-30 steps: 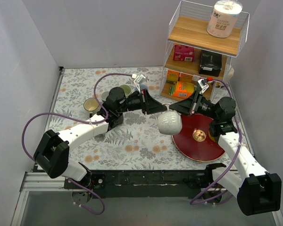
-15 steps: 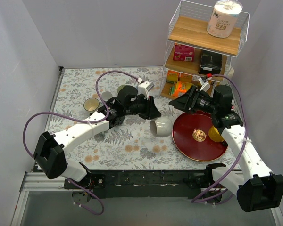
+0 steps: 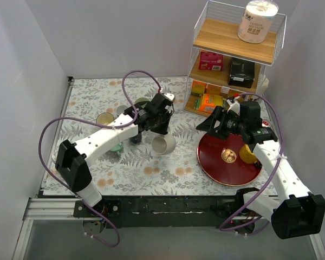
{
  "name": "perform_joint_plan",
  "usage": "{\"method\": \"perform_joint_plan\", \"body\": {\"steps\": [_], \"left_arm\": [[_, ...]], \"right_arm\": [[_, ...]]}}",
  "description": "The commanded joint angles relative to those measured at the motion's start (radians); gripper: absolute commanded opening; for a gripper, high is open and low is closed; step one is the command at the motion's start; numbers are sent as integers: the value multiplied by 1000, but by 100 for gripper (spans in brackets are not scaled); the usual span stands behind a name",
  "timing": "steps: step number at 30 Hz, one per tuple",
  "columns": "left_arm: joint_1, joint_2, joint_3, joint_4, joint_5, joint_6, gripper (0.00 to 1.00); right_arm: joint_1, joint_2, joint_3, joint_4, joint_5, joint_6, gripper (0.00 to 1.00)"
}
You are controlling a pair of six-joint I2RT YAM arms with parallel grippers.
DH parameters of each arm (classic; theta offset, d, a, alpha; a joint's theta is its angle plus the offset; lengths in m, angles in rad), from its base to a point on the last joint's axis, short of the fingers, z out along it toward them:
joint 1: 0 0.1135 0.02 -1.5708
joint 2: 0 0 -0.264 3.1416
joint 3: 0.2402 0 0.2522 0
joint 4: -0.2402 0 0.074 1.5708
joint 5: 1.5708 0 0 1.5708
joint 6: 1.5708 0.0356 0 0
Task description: Turn the mug right side up
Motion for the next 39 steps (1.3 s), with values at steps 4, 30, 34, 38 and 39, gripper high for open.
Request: {"method": "perform_joint_plan", "body": {"steps": [4, 30, 34, 38, 39], "left_arm": [[-10, 125, 213, -166, -152, -43, 0], [79, 364, 297, -181, -124, 291, 0], [90, 387, 300, -181, -125, 314, 0], [90, 403, 300, -157, -139, 326, 2], [90, 407, 302, -157, -141, 326, 3]], "right_arm": [[4, -14, 3, 5, 8, -17, 86], [5, -61, -2, -55, -13, -20, 86], [4, -56, 0, -58, -15, -23, 86], [5, -50, -7, -60, -22, -26, 86], [4, -48, -8, -60, -25, -28, 86]]}}
